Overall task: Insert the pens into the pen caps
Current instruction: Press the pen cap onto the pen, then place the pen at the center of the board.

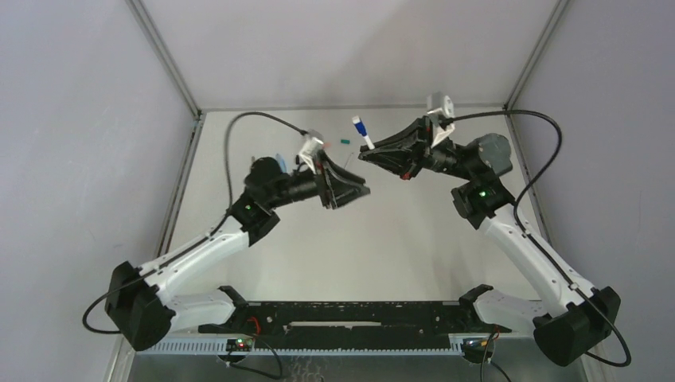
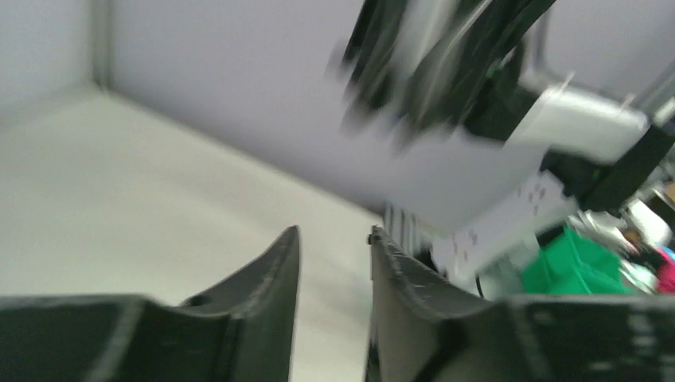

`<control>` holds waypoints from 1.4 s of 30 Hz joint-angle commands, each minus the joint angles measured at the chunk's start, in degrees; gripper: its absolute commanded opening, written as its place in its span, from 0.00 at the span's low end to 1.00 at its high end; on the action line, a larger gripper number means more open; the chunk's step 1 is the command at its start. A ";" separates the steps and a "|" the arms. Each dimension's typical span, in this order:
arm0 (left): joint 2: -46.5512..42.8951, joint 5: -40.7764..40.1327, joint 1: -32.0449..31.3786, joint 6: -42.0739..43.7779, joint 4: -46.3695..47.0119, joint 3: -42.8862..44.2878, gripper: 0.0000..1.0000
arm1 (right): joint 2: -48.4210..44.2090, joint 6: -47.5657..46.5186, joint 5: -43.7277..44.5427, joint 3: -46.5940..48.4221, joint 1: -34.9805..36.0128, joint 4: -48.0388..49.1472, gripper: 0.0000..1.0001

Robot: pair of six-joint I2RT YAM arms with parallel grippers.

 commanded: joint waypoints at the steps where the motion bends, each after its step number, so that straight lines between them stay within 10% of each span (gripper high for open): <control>1: 1.70 4.55 -0.17 -1.63 -14.20 -3.20 0.51 | -3.79 1.24 1.94 2.35 0.86 10.24 0.00; 13: -6.52 4.09 3.29 1.66 -12.13 -8.41 0.56 | -5.24 2.87 3.52 0.13 -1.66 5.49 0.00; 22: -15.24 -13.31 4.88 3.13 -4.86 -14.15 0.74 | -5.14 -1.23 7.73 -1.00 -7.04 -11.14 0.00; 42: -21.88 -30.29 5.84 2.48 -3.79 -20.76 0.85 | 15.28 -31.56 19.46 -3.99 -31.35 -47.31 0.02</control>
